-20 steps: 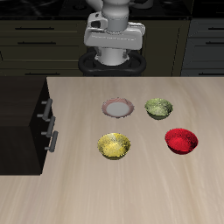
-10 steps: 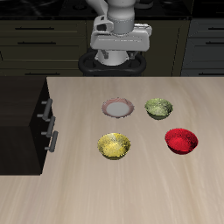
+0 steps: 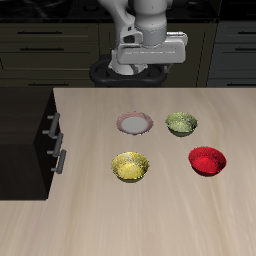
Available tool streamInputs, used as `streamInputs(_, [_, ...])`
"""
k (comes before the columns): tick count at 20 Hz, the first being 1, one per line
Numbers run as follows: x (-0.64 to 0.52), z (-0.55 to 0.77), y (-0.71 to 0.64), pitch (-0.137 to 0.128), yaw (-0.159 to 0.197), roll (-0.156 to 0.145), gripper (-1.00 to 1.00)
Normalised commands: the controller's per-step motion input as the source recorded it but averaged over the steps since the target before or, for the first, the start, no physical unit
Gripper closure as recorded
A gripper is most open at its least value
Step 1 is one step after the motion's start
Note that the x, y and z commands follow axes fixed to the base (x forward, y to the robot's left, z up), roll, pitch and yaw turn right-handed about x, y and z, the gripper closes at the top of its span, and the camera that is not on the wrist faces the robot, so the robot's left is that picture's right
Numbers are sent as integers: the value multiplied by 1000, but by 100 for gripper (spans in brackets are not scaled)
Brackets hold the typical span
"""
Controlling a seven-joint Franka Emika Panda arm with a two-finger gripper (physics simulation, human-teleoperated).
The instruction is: Place the green bowl on the plate
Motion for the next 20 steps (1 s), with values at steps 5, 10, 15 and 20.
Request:
streamInputs(5, [151,-54,246,11,0,16,-100])
streamInputs(10, [95,-18,167,-2,8,-7,-100])
streamInputs(15, [132,-49,171,16,-2,30,-100])
streamInputs(20, [125,-33,211,2,3,27,-100])
